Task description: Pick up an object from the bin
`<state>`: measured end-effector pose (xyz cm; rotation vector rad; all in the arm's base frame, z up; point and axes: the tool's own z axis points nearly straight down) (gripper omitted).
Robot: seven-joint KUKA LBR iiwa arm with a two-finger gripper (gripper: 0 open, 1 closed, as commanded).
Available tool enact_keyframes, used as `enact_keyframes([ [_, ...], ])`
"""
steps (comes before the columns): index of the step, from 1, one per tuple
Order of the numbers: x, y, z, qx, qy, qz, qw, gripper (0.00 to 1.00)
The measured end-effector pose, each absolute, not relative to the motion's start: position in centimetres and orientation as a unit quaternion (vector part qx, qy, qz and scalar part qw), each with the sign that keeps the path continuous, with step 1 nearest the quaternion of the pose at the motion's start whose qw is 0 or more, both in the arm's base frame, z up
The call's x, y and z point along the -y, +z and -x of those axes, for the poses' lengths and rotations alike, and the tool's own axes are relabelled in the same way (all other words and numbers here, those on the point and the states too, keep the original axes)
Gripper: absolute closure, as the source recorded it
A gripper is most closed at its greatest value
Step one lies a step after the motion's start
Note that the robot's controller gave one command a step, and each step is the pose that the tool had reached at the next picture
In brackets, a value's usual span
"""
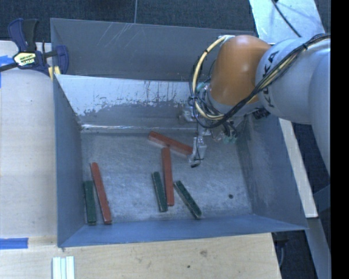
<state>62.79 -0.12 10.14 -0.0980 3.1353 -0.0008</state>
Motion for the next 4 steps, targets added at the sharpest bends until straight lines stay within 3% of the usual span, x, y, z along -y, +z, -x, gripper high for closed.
enact_keyframes([
  [1, -3.6, 13.5, -61.5, -0.994, 0.0, 0.113, 0.005, 0.0],
  [2, -3.5, 13.4, -61.5, -0.994, 0.0, 0.113, 0.003, 1.0],
  [3, -3.5, 13.4, -61.5, -0.994, 0.0, 0.113, 0.003, 0.0],
  [4, 0.2, 6.7, -62.2, -0.999, 0.0, 0.046, -0.001, 0.0],
])
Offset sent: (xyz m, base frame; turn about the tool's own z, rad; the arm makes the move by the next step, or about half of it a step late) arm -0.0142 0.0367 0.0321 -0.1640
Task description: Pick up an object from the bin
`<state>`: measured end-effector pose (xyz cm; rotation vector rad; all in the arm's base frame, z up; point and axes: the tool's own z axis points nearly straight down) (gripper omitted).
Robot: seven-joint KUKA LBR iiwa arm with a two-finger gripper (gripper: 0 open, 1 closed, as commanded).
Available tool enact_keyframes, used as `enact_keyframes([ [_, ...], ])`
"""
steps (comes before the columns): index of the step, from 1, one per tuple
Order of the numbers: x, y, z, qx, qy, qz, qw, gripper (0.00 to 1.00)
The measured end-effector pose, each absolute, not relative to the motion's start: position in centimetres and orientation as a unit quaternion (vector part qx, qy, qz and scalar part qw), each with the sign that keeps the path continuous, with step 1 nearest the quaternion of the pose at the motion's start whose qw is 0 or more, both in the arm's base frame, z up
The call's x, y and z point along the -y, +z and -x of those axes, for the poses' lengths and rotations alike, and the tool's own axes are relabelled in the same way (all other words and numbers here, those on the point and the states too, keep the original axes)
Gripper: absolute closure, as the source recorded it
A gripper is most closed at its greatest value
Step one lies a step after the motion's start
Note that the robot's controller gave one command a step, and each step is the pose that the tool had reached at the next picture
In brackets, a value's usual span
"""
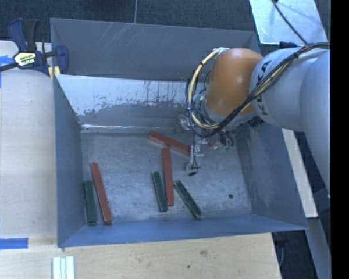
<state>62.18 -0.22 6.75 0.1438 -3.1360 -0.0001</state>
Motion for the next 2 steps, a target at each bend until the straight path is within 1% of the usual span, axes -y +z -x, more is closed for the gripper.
enact_keyframes([
  [1, 0.1, 7.2, -62.5, 0.999, 0.0, -0.047, -0.004, 1.0],
  [2, 4.4, 21.6, -61.0, 0.987, 0.002, -0.159, -0.006, 1.0],
])
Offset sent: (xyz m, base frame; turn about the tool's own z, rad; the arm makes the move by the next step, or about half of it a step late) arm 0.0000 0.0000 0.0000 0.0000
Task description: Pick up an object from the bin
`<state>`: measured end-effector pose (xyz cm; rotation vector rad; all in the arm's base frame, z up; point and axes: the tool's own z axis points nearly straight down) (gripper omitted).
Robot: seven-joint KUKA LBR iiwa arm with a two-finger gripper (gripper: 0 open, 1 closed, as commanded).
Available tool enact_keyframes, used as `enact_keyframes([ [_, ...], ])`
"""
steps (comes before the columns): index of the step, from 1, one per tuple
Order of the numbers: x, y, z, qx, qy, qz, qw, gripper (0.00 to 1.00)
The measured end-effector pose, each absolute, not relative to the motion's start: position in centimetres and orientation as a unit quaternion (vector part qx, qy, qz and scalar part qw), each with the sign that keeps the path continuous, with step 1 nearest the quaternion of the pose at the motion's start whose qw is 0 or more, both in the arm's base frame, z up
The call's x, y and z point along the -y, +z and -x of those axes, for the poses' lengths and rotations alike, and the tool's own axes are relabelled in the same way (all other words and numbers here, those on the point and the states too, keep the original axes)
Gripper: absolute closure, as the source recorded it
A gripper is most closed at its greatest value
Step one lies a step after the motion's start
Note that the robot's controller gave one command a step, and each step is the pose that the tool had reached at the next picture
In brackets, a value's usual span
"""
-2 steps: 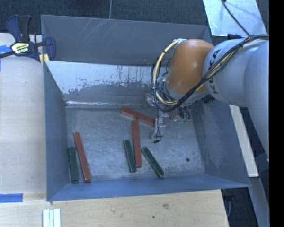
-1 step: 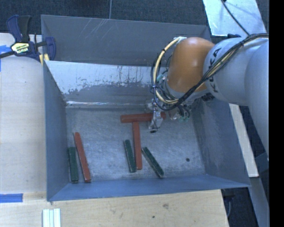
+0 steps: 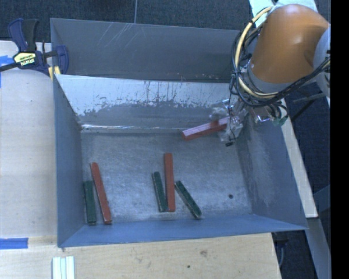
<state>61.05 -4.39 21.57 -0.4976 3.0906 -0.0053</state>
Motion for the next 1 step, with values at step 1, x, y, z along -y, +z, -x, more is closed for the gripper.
enact_keyframes([
  [1, 1.6, 28.68, -60.72, -0.983, -0.001, 0.185, 0.007, 1.0],
])
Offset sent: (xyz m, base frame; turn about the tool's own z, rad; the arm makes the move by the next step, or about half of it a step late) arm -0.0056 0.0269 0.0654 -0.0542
